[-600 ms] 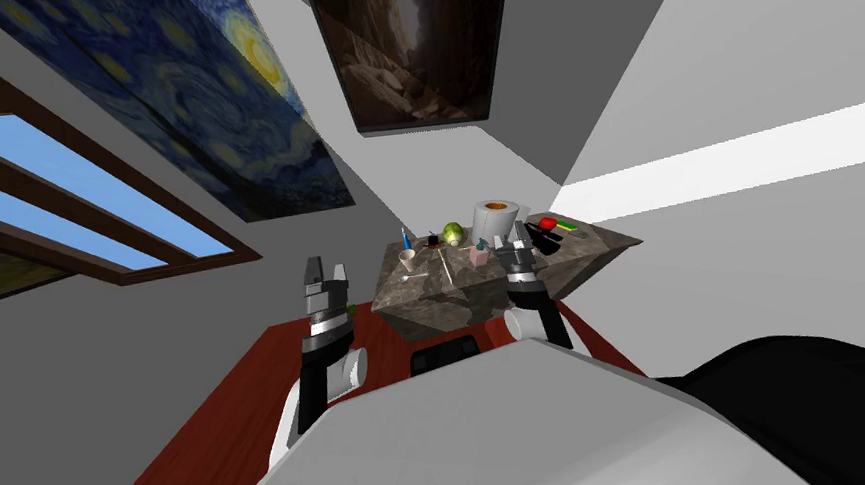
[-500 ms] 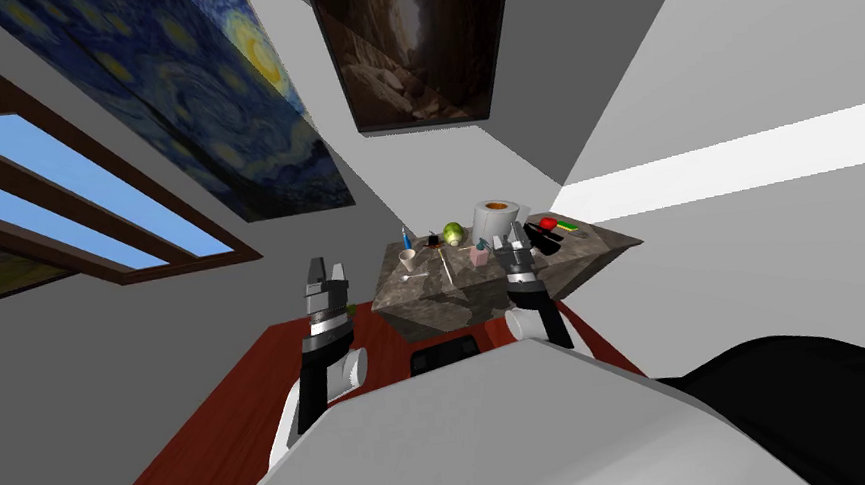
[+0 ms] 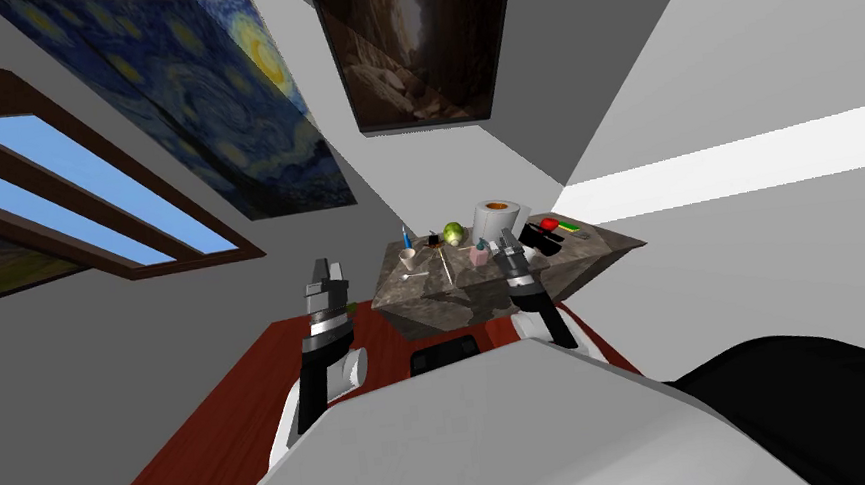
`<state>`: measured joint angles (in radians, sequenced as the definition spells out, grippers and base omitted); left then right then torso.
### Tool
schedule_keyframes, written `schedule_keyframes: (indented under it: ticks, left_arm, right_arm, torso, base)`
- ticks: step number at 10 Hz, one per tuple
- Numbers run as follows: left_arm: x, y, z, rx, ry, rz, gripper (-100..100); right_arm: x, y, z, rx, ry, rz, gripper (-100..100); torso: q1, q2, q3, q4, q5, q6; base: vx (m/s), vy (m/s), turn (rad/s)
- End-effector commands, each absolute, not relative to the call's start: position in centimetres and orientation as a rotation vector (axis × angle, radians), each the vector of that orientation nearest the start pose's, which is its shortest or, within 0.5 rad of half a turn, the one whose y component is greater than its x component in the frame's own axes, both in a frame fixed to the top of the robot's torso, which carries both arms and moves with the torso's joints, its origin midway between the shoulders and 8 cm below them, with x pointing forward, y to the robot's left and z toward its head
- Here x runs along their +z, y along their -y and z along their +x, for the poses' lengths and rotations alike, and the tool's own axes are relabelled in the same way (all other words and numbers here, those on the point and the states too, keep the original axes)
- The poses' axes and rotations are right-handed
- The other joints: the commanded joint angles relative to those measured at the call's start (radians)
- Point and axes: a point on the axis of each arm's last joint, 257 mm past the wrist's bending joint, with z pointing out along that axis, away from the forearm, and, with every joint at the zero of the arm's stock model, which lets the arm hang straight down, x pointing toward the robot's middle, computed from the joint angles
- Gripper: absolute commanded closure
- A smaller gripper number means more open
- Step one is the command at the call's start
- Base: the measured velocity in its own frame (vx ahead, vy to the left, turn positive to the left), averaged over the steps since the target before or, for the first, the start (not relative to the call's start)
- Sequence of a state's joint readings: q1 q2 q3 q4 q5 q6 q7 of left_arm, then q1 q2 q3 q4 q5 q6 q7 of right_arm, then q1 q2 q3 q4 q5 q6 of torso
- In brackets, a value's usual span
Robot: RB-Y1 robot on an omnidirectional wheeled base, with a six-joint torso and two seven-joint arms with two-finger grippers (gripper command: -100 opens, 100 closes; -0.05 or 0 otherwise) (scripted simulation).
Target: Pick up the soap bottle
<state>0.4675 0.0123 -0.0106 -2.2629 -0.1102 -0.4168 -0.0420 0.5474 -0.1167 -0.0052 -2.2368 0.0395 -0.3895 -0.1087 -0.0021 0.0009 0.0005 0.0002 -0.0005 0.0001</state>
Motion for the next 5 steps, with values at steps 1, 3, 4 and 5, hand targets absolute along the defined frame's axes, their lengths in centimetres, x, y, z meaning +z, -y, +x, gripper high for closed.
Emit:
schedule_keyframes:
  ticks: [1,3,4,5]
  left_arm:
    - [1.0,-26.3,36.6,-1.195,-0.743,-0.621,0]
    - [1.0,-26.3,36.6,-1.195,-0.743,-0.620,0]
    - [1.0,-26.3,36.6,-1.195,-0.743,-0.620,0]
    - [1.0,-26.3,36.6,-1.195,-0.743,-0.620,0]
  right_arm:
    - [-4.7,27.6,36.7,1.270,-0.906,0.727,-100]
    - [-6.0,27.4,36.8,1.243,-0.974,0.693,-100]
    - [-7.3,27.3,37.0,1.214,-1.028,0.670,-100]
    - [-7.4,27.1,37.0,1.211,-1.049,0.651,-100]
  torso:
    - [0.000,0.000,0.000,0.000,0.000,0.000]
    - [0.000,0.000,0.000,0.000,0.000,0.000]
    - [0.000,0.000,0.000,0.000,0.000,0.000]
    - [-0.001,0.001,0.000,0.000,0.000,0.000]
  base:
    - [-0.012,-0.026,0.024]
    - [-0.013,-0.024,0.033]
    - [-0.034,-0.049,0.069]
    - [-0.028,-0.043,0.027]
